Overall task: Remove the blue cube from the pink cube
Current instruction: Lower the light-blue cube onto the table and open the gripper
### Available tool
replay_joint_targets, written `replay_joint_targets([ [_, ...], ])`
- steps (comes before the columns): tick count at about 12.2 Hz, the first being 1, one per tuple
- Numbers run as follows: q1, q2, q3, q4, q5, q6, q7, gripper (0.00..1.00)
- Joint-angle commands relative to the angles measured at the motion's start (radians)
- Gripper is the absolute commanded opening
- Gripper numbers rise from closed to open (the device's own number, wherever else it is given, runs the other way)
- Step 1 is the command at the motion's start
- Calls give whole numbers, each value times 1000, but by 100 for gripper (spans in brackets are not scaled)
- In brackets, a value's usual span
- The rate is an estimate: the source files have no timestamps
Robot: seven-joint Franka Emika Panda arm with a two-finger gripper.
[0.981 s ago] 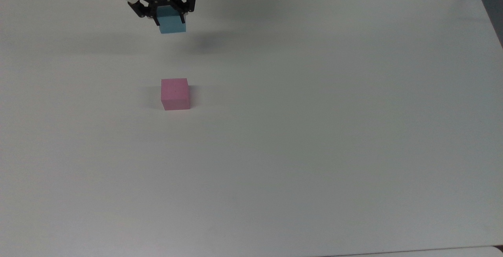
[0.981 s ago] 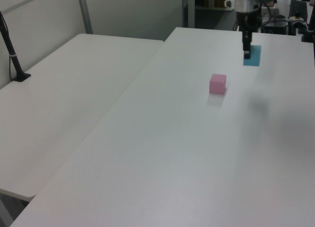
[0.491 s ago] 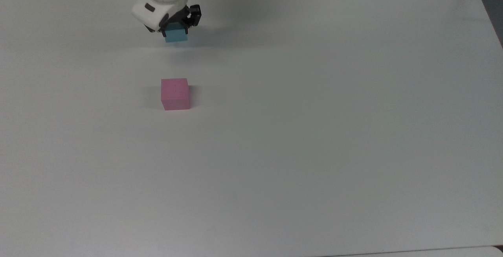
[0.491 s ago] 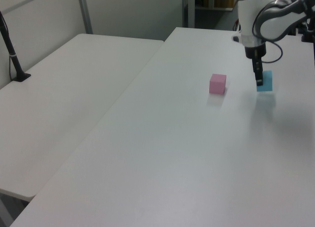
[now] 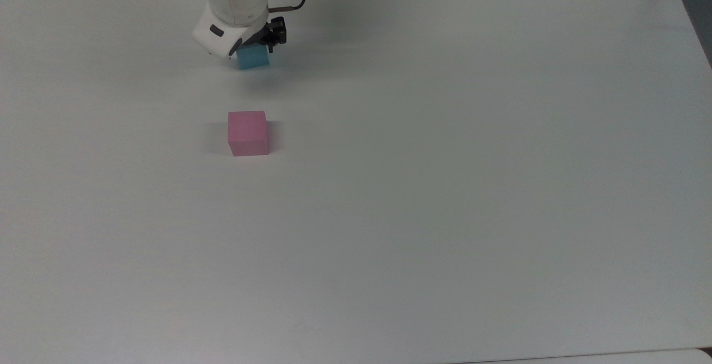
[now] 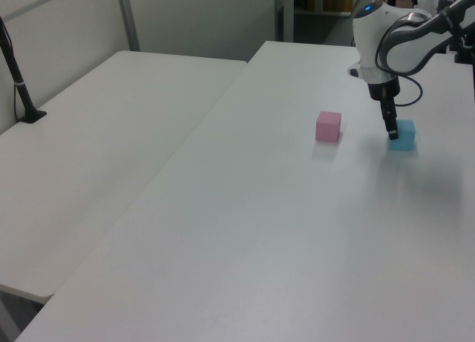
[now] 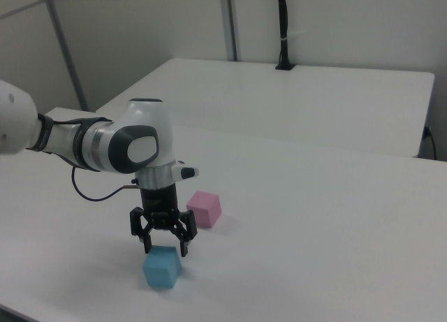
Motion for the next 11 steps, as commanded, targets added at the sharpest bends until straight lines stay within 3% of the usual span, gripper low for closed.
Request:
replay_joint_targets([
  [1, 1, -62, -4, 58, -7, -114, 4, 100],
  [6, 0, -84, 29, 481, 60, -416, 142, 100],
  [7, -23, -84, 63, 525, 71, -455, 167, 100],
  [9, -121, -81, 182, 572, 79, -477, 280, 100],
  [11, -152, -76, 203, 585, 82, -471, 317, 100],
])
